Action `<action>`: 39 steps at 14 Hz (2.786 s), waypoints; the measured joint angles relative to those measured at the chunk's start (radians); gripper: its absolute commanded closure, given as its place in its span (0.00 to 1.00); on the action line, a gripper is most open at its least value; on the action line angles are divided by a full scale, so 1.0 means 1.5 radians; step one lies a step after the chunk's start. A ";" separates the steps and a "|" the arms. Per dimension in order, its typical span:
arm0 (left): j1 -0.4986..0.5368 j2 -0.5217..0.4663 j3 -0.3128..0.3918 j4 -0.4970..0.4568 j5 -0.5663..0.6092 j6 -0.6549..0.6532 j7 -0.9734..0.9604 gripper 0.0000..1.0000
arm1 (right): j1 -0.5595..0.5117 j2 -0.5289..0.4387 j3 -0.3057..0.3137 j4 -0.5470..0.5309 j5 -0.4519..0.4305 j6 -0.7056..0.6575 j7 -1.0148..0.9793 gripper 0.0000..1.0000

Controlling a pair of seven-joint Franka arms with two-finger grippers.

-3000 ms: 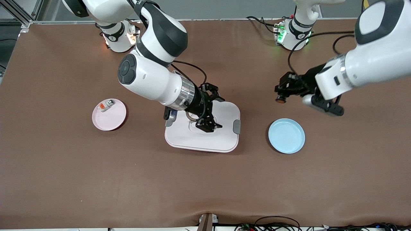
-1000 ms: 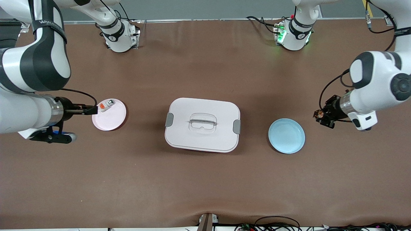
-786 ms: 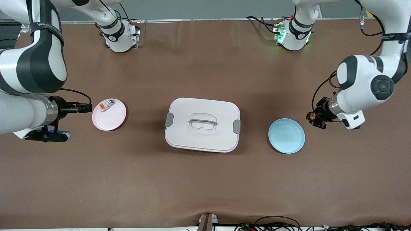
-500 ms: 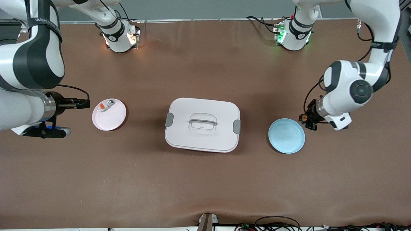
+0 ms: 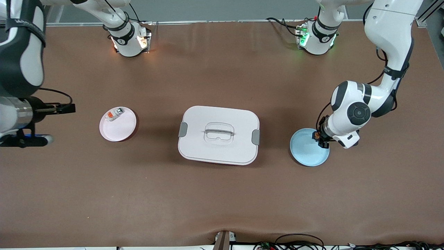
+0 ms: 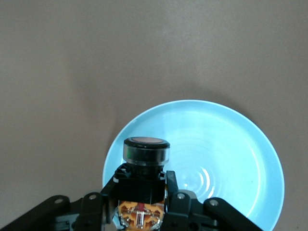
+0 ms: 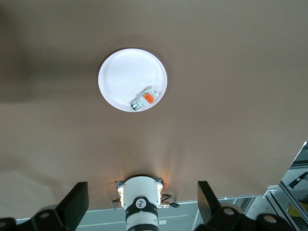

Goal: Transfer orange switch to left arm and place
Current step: 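Lower the switch onto the blue plate with the left gripper, then open the left gripper to release the switch on the blue plate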

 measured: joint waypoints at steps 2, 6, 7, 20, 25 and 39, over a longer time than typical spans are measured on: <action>-0.005 0.018 0.000 0.014 0.000 0.000 -0.002 1.00 | -0.003 -0.008 0.000 0.000 0.000 -0.002 0.005 0.00; -0.020 0.063 0.000 0.060 0.008 0.001 -0.019 1.00 | 0.000 -0.024 0.005 0.000 0.000 -0.020 0.063 0.00; -0.024 0.076 0.000 0.071 0.026 0.001 -0.036 1.00 | 0.000 -0.027 0.006 0.000 0.000 -0.023 0.067 0.00; -0.029 0.113 0.000 0.091 0.115 0.009 -0.102 0.00 | -0.016 -0.051 0.009 -0.003 0.035 0.004 0.067 0.00; -0.029 0.110 0.000 0.119 0.117 0.003 -0.091 0.00 | -0.030 -0.066 0.008 -0.003 0.067 0.032 0.067 0.00; 0.031 0.053 -0.044 0.130 0.100 -0.060 0.793 0.00 | -0.030 -0.257 0.011 -0.272 0.068 0.244 0.067 0.00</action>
